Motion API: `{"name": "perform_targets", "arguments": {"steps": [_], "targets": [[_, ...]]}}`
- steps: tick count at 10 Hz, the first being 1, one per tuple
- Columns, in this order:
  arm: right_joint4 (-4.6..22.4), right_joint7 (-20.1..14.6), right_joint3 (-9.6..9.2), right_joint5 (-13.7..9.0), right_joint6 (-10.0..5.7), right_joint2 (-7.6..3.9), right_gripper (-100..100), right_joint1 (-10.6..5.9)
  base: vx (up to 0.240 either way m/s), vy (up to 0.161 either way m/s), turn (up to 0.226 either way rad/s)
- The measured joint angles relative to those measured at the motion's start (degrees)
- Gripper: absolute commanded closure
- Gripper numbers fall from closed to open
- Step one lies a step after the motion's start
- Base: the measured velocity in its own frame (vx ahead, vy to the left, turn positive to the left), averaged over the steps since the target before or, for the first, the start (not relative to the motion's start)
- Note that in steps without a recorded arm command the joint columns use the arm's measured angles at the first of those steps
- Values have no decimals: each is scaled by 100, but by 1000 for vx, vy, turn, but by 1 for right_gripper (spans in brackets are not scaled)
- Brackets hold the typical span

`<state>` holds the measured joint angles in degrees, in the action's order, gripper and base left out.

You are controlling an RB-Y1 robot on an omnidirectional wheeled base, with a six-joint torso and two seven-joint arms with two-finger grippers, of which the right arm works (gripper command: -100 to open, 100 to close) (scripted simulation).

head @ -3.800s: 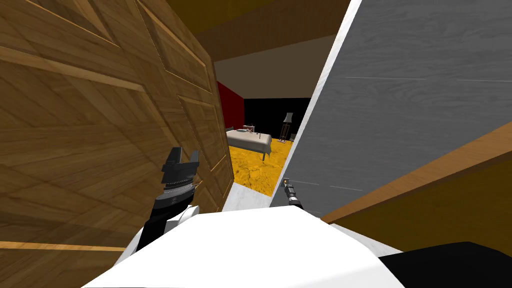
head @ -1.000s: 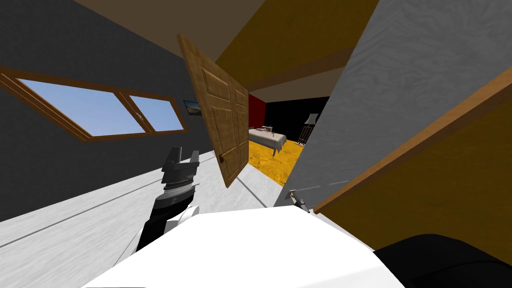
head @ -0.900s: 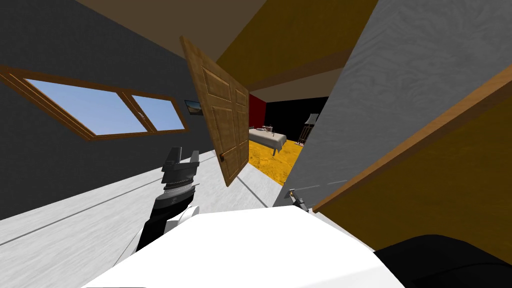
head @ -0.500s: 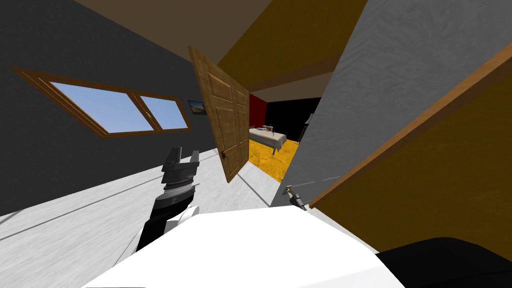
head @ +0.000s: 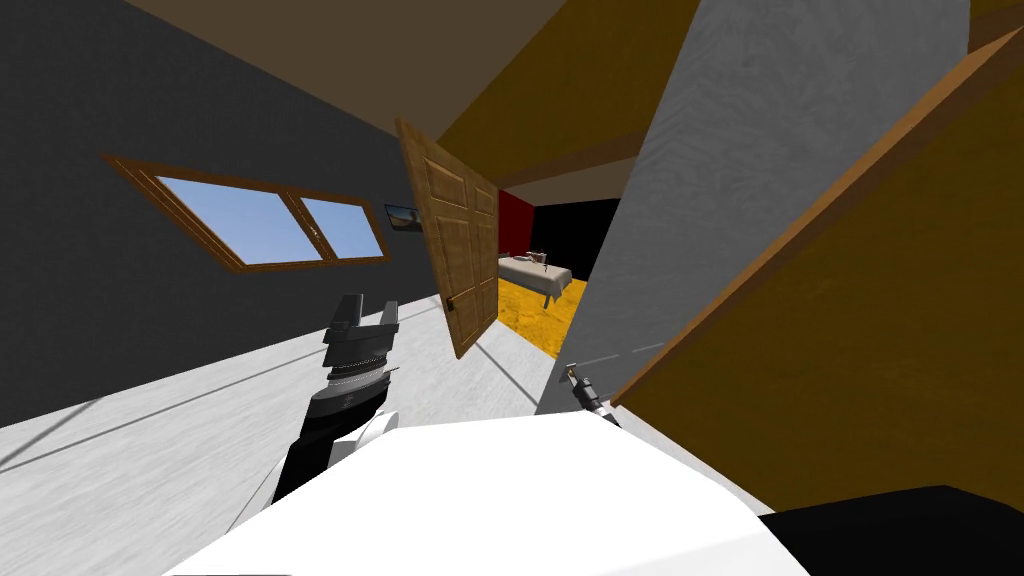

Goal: Pull the door open

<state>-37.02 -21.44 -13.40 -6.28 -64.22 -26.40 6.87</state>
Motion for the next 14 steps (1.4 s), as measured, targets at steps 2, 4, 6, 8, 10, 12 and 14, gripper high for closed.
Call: {"name": "perform_targets", "arguments": {"steps": [2,4,6,8,10,12,14], "targets": [[-30,-27,-26,46,115,0,100,-93,-75,-24,8],[104,-66,-44,85,146,17,100,-292,-138,-51,30],[209,-126,-85,152,199,30,100,-513,-160,-65,35],[421,-129,-113,196,176,83,100,-677,-106,-40,-3],[556,-166,-155,262,208,125,100,-881,-163,-104,43],[638,-189,-194,305,237,158,100,-991,-89,-47,122],[590,-243,-190,286,106,41,100,-865,-166,-60,166]]}}
